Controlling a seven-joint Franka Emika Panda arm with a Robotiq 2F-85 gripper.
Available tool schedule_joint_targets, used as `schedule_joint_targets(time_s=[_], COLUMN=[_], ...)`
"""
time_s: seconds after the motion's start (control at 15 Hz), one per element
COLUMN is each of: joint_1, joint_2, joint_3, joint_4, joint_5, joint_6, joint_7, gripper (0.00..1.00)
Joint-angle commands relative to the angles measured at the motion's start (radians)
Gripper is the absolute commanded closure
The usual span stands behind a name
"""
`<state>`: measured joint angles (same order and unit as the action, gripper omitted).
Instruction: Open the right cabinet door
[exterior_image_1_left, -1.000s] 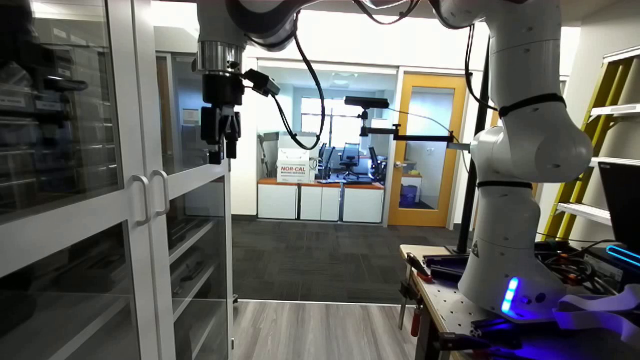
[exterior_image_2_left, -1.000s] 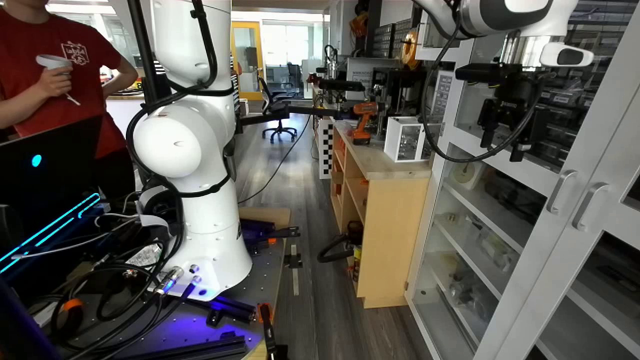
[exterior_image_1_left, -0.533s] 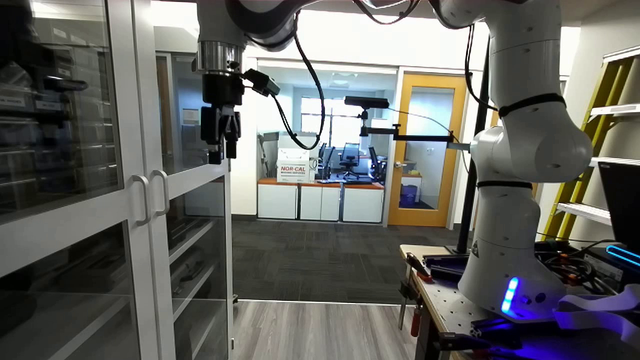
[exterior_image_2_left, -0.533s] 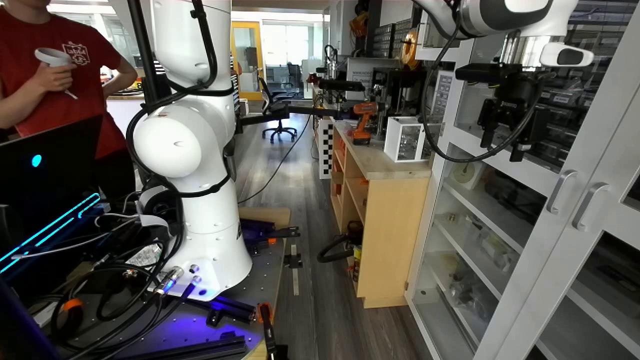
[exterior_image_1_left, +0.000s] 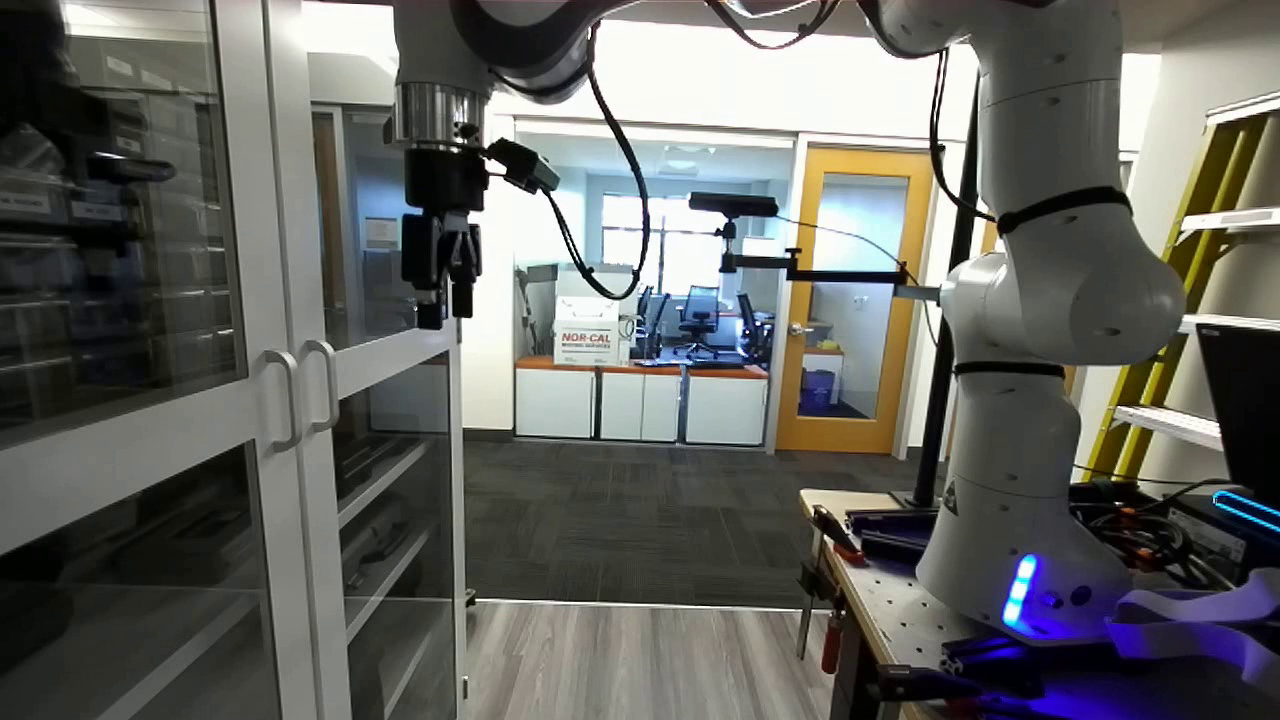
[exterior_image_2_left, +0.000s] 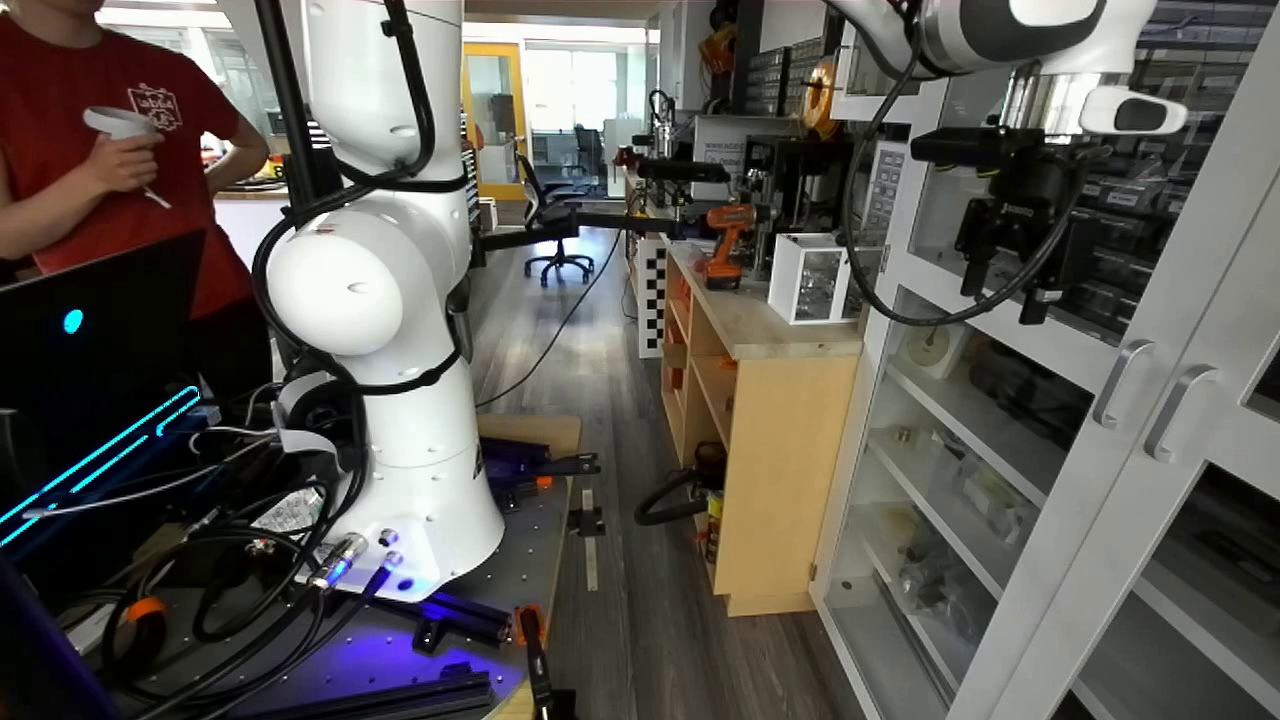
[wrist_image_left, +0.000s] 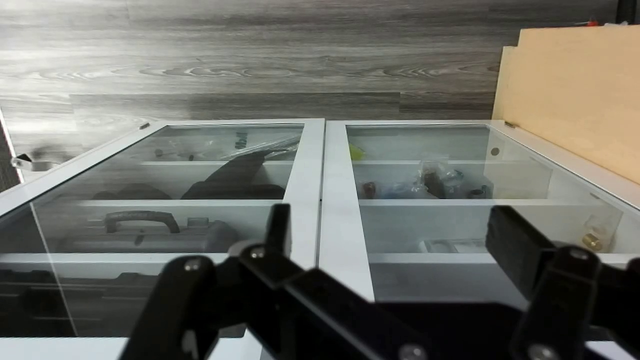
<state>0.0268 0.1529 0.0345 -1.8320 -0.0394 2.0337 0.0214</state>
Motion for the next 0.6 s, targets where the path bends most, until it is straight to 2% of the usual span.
schedule_joint_targets(time_s=[0.0,0.53], joint_1=[0.002,-0.01], joint_2=[0.011,0.021], joint_3=[-0.006,-0.024], joint_4=[0.003,-0.038], joint_5=[-0.011,-0.034], joint_6=[0.046,0.248], joint_7=[0.002,-0.022], gripper=[0.0,0.0])
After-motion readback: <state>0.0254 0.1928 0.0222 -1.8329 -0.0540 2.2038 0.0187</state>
